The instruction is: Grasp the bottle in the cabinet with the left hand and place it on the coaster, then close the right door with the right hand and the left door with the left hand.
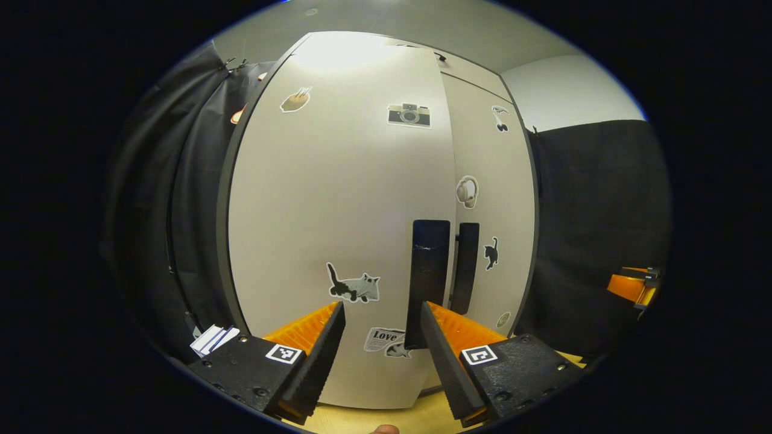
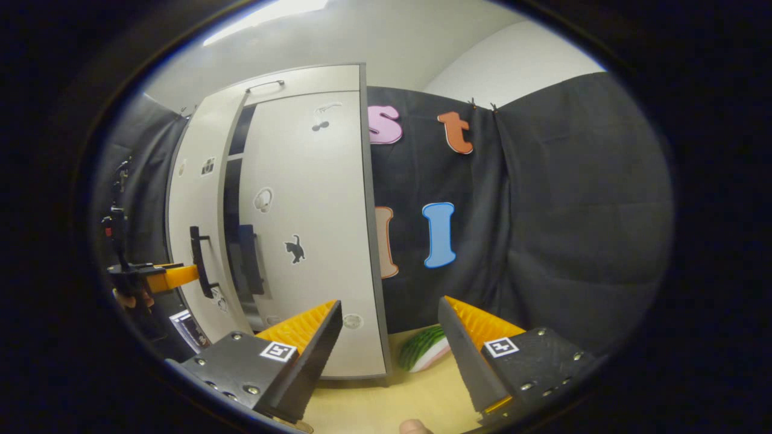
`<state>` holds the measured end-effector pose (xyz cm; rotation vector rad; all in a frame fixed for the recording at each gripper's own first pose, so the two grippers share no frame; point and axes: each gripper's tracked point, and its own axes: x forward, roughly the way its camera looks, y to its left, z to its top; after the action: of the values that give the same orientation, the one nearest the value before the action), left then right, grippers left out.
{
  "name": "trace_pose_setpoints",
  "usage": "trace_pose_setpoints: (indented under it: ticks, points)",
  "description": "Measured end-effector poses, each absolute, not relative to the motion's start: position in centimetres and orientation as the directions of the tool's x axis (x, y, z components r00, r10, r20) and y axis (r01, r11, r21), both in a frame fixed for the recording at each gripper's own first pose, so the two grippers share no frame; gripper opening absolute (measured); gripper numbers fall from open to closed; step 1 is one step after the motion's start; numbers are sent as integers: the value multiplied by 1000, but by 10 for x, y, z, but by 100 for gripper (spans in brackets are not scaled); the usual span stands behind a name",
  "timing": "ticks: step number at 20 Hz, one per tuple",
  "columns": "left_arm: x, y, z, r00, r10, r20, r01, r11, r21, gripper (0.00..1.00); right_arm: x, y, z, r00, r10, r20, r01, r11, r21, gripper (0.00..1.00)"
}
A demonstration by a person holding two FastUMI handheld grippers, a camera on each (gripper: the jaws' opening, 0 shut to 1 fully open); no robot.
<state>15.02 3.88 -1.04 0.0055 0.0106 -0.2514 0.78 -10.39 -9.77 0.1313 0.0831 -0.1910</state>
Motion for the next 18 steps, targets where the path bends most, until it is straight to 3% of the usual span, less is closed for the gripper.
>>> trace_pose_setpoints:
  ticks: [13,14,15,18]
  points:
    - [182,23,-11,971,-238,-21,239,970,40,81,-4,-108,-95,977,-197,-78,205,971,120,97]
    - [183,23,-11,972,-234,-20,234,971,41,81,-5,-109,-96,977,-198,-78,207,971,121,93]
    - [185,23,-11,973,-232,-21,233,972,42,82,-5,-110,-97,977,-200,-78,209,970,121,97]
    - [189,27,-13,975,-221,-24,222,974,37,83,-5,-110,-97,977,-197,-81,206,971,123,97]
